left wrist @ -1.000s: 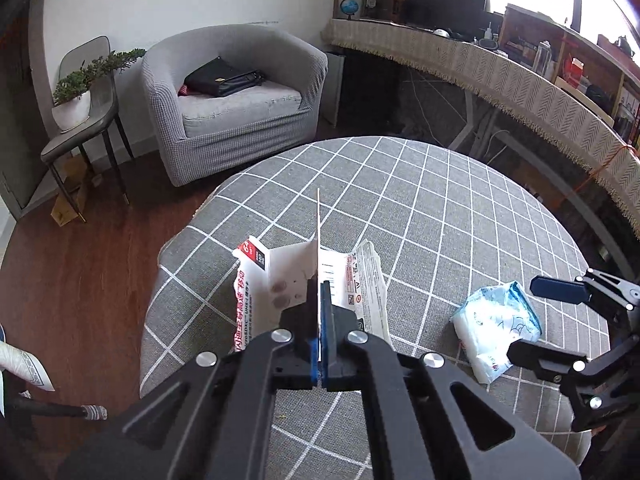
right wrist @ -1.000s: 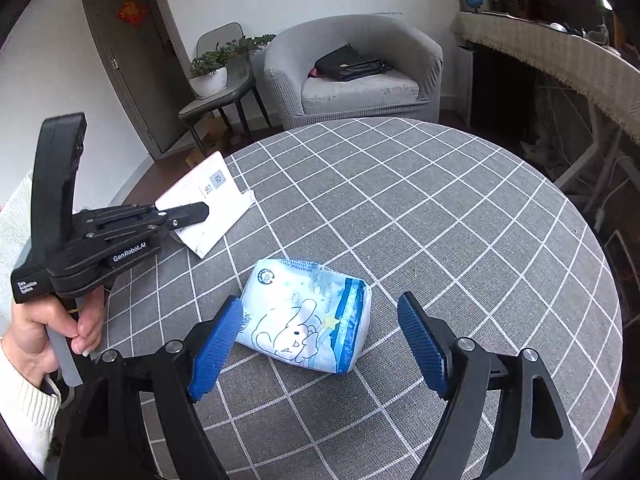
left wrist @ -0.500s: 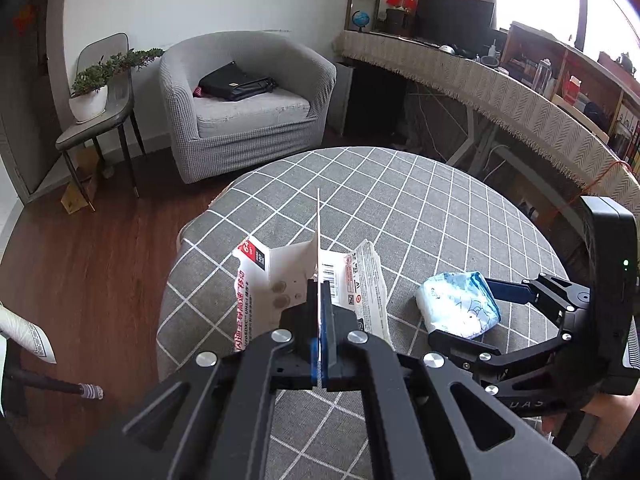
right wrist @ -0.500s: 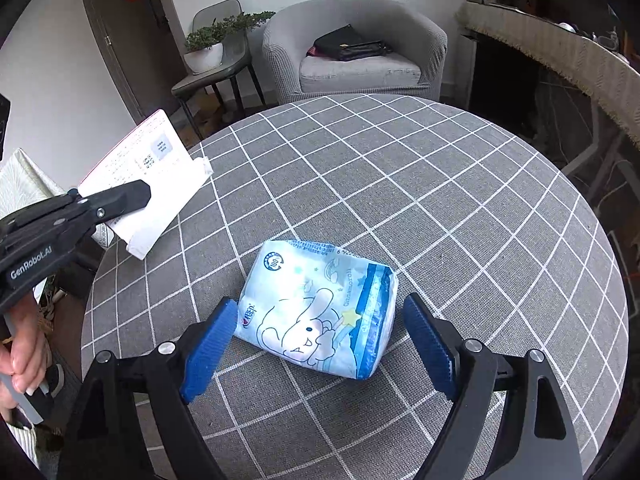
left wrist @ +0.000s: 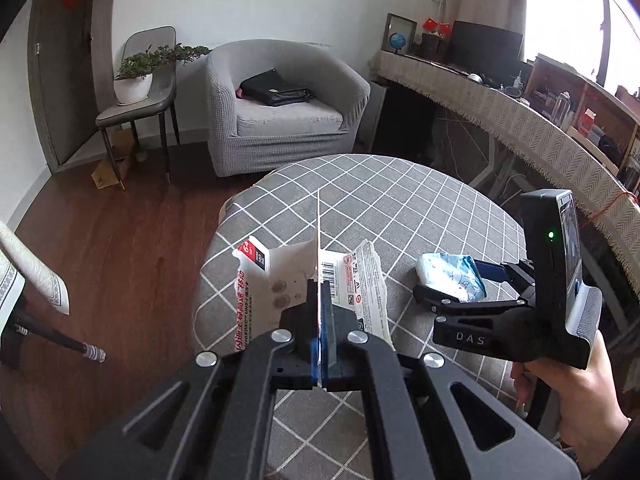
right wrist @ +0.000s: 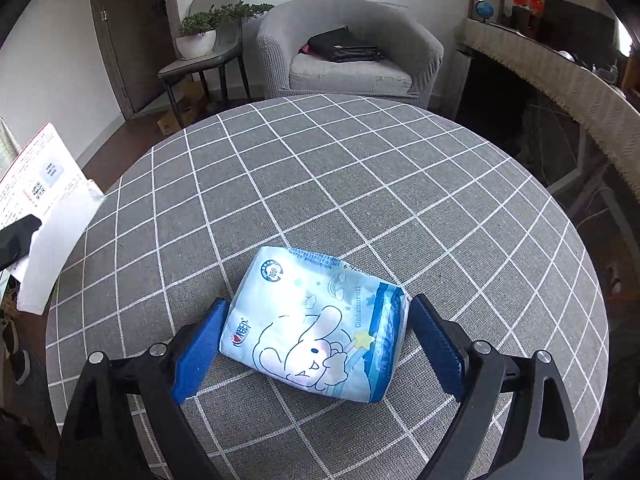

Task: Collect trash
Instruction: 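Lift the card box and tissue pack and carry both over the green bin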

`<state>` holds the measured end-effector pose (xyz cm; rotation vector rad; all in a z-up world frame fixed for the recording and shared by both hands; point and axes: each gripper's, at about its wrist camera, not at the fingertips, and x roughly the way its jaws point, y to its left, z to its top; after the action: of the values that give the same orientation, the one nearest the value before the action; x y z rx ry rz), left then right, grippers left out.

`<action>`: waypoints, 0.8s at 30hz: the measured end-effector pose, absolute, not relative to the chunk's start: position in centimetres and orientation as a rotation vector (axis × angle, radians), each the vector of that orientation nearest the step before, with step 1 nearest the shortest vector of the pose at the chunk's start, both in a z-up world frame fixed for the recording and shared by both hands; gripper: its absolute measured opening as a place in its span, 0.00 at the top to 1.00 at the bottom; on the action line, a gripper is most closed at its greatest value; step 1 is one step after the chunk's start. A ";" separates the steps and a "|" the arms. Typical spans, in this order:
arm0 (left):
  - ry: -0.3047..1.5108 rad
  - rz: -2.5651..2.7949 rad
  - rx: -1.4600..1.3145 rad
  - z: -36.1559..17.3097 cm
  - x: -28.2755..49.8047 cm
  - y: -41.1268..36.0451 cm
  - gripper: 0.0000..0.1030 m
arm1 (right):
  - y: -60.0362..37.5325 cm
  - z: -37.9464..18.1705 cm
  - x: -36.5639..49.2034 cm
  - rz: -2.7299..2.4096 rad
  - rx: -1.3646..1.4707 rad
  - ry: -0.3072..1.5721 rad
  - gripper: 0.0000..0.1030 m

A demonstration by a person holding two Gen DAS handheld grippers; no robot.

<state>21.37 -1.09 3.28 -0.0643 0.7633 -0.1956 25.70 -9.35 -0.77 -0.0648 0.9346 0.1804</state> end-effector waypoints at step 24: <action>0.717 -0.071 -0.116 1.2 11.4 9.0 0.99 | -1.5 3.5 15.7 0.410 -0.039 0.723 0.23</action>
<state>11.43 8.96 1.16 -0.1164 0.7166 -0.0706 15.70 -1.48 3.52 -0.0389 0.7234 0.4100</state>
